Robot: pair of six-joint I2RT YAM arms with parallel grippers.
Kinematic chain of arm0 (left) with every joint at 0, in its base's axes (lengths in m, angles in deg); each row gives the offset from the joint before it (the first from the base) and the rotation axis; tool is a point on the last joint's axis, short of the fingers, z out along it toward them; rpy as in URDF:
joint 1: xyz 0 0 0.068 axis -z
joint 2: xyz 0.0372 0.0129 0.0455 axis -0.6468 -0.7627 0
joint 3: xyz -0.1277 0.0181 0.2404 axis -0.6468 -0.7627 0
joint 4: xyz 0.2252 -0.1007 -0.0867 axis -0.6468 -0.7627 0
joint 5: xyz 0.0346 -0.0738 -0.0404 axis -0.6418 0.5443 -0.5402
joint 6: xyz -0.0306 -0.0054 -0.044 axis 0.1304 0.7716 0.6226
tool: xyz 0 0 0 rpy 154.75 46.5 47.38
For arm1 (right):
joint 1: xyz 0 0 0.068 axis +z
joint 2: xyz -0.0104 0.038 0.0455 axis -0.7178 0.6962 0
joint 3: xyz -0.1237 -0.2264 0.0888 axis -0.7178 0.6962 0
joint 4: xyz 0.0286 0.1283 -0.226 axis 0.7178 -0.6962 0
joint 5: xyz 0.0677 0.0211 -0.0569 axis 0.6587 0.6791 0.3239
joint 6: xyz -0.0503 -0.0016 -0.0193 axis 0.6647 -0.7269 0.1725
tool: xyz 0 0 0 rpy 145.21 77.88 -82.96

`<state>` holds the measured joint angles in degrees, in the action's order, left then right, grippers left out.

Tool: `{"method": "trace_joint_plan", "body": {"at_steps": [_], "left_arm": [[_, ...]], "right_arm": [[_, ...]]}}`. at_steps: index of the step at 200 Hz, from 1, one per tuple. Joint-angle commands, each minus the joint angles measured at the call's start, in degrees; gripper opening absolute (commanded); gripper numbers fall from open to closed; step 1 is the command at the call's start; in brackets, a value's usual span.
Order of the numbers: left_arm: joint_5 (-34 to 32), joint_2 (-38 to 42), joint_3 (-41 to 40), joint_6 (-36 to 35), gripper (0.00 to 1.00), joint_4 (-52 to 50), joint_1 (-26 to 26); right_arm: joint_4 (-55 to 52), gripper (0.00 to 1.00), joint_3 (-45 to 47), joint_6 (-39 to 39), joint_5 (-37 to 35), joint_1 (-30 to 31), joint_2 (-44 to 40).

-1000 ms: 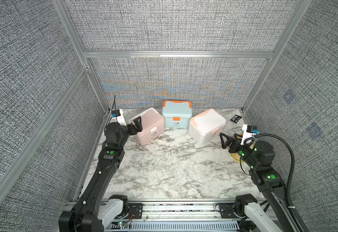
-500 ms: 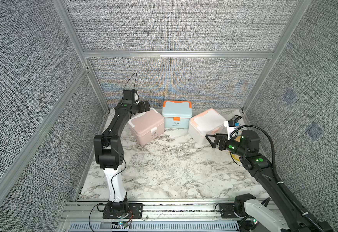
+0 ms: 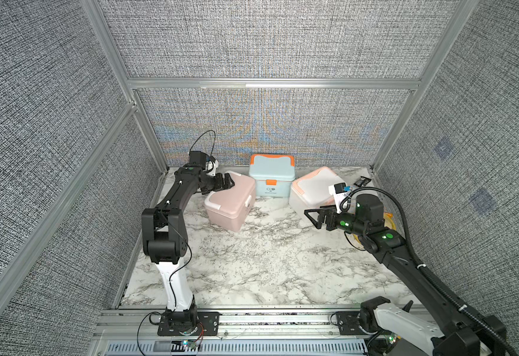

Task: Open first aid kits and take out gauze
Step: Move the first aid kit to the center of the board.

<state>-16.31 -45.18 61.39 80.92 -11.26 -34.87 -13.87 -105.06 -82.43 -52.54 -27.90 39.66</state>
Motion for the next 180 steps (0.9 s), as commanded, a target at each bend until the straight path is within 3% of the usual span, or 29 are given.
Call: {"method": "trace_joint_plan", "body": {"at_steps": [1,40,69,117,153,180], "left_arm": [[4.22,3.46,-5.41,2.32,1.00,5.63,1.07],[5.55,7.54,-13.05,4.64,1.00,9.43,5.38],[3.70,13.49,-19.75,7.59,1.00,12.74,8.36],[3.58,19.05,-24.10,9.82,1.00,14.66,7.88],[-0.30,20.28,-25.53,12.88,1.00,16.59,7.48],[0.30,18.78,-24.37,13.04,1.00,16.26,7.40]], "right_arm": [[-0.44,0.99,-0.42,0.51,-0.72,0.85,0.72],[6.24,0.99,1.92,-1.92,-0.72,2.51,4.27],[5.21,0.99,-0.23,-1.65,-0.49,4.48,9.23],[4.93,0.99,-2.53,-1.03,-3.32,7.83,14.00],[5.55,0.97,-9.18,-4.19,-4.12,10.05,22.56],[3.26,0.90,-19.73,-6.34,-4.12,11.26,31.92]]}}
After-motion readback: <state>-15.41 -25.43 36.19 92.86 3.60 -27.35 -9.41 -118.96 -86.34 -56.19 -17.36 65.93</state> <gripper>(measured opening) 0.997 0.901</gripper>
